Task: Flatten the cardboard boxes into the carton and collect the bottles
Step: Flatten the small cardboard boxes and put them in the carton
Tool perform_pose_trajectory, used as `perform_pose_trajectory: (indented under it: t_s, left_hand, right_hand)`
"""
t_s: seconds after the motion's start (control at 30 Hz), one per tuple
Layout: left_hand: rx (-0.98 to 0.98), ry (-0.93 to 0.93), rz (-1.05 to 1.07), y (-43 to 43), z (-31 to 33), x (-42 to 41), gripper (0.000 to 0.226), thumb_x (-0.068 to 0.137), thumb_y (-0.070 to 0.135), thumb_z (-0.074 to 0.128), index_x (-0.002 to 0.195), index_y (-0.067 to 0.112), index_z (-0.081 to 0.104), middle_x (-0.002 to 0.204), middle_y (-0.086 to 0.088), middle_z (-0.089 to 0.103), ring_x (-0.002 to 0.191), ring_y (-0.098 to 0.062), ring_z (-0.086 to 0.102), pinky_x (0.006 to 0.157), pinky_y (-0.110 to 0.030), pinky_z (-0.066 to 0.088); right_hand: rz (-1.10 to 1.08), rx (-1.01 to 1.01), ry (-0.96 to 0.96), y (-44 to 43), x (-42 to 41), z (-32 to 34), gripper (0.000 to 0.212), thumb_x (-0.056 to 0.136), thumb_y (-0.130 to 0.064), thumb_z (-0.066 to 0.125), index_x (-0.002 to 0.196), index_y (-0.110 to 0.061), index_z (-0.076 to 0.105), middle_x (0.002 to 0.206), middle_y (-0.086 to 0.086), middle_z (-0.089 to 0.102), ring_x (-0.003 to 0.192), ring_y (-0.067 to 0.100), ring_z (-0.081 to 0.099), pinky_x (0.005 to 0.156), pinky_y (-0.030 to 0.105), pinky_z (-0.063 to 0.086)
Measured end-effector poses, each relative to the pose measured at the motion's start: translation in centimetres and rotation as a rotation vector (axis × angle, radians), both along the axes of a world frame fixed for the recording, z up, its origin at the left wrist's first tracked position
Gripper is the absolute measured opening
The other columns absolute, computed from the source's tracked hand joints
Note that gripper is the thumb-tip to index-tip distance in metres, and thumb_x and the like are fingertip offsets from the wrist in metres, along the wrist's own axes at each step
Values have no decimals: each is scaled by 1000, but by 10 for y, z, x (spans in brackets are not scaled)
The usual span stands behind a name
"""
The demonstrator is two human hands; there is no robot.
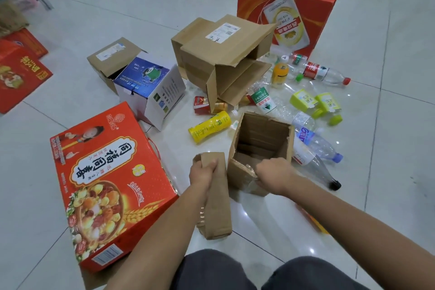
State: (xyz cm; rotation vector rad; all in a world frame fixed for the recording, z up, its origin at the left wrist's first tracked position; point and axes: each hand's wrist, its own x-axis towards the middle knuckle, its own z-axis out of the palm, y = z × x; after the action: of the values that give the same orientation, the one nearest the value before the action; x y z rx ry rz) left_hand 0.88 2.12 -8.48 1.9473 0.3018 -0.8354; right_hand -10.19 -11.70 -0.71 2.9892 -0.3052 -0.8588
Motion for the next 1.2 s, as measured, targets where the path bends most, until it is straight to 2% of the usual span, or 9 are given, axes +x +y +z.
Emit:
perform_pose_trajectory:
  t_s: [0.2,0.3,0.37,0.5,0.57,0.77,0.93,1.03,1.2]
  left_hand:
    - [-110,182,-218,-19,141,-27,31,88,12,63,118,10,62,101,-4,68,81,-14,60,66,-25,49]
    - [-175,369,-242,-44,235,-45,29,89,50,57,106,27,61,94,4,64,94,-14,58,93,-36,50]
    - [-178,412,-236,-57,296,-63,35,88,59,52,98,26,60,92,1,65,93,-17,59,96,-39,48]
    - [-54,335,-433,-67,395,-120,65,70,41,73,123,8,56,111,-16,67,97,-29,64,80,-38,55]
    - [-46,312,-602,-66,447,-160,56,80,15,67,132,11,46,121,-17,62,97,-28,63,61,-31,56]
    - [-16,307,-1096,-41,585,-294,29,84,-9,63,104,11,53,97,-7,65,81,-16,61,57,-21,49]
    - [15,349,-1468,-11,616,-400,29,84,-9,61,110,5,59,91,-3,66,76,-11,60,49,-16,48]
    - [57,348,-1710,16,608,-471,38,86,-7,58,122,4,53,103,-6,64,89,-17,60,55,-16,50]
    - [246,352,-1995,61,568,-565,56,88,1,58,139,12,39,131,-9,54,120,-25,51,101,-35,47]
  right_hand:
    - [-407,168,11,12,-46,76,27,91,-7,43,110,-8,63,117,13,63,111,31,60,86,35,48]
    - [-570,224,-3,26,-70,151,28,92,-5,42,109,-8,64,115,12,65,108,29,62,85,34,48]
    - [-698,249,-32,33,-95,207,28,94,-6,42,108,-9,66,112,10,68,105,27,64,84,33,50]
    - [-1009,323,-88,53,-165,328,26,97,-10,44,109,-14,66,111,5,69,99,23,66,88,31,52]
    - [-1159,327,-105,72,-205,391,30,96,-10,40,111,-15,66,113,4,68,103,25,65,87,32,50]
    - [-1714,270,-124,155,-320,527,24,96,-22,42,94,-23,66,109,2,70,105,22,65,77,31,46]
    - [-2259,243,-197,230,-407,571,38,100,-34,40,64,-23,43,87,-2,62,99,20,63,81,27,45]
    - [-2577,223,-225,277,-455,563,29,98,-36,40,95,-22,65,106,-1,67,108,18,62,86,28,47]
    - [-2922,388,-283,335,-537,516,40,99,-39,37,124,-21,61,118,3,64,112,20,60,95,30,44]
